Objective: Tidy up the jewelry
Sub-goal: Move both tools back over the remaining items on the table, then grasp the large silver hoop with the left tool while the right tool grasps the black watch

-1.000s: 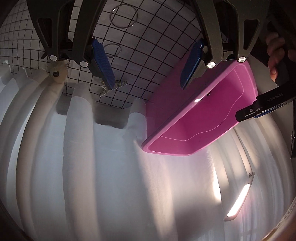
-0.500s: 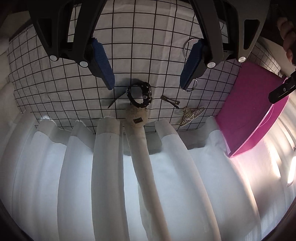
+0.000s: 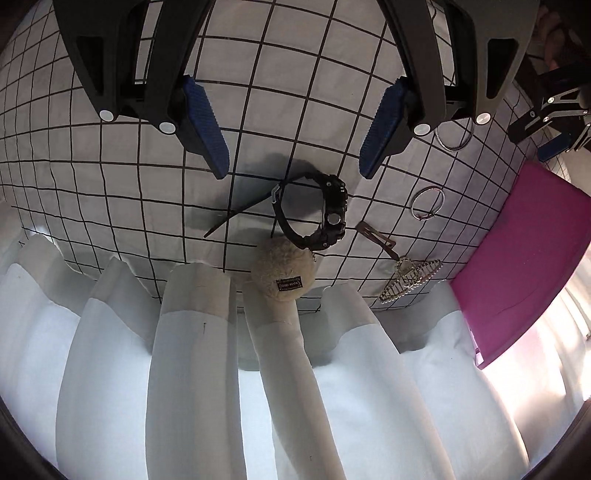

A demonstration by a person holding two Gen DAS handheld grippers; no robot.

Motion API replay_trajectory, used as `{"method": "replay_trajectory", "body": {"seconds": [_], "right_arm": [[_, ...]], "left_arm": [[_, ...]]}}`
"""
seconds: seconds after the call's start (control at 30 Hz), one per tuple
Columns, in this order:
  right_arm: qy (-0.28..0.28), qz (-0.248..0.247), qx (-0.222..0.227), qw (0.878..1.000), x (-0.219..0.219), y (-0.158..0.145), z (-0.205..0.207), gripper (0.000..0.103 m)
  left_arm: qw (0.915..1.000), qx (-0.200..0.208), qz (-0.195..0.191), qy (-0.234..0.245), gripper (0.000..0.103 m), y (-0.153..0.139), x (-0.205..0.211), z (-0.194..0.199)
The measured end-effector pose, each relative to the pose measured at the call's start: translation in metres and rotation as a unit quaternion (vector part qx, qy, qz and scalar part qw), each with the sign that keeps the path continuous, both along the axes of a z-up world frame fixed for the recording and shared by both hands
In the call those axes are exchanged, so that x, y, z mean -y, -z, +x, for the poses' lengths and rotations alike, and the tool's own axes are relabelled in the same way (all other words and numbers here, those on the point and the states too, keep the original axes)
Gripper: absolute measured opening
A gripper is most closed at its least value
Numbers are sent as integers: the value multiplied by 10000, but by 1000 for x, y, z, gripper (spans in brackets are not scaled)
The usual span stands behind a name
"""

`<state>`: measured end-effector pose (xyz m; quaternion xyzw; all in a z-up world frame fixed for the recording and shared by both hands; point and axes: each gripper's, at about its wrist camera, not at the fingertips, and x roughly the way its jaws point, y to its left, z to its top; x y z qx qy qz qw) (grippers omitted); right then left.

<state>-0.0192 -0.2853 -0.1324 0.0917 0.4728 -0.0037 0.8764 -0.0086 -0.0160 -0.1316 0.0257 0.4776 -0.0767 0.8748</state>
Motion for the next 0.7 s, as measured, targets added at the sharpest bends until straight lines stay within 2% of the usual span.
{"method": "replay_trajectory", "body": {"seconds": [0.27,0.7], "right_arm": [[-746,33,-53,9972,3,21,32,70],[-1524,-92,-54,9883,-10,30,49,70]], "left_arm": [[9981,-189,88,-584,95,33,13,4],[9948,-277,153,-973,95,52,40,-4]]}}
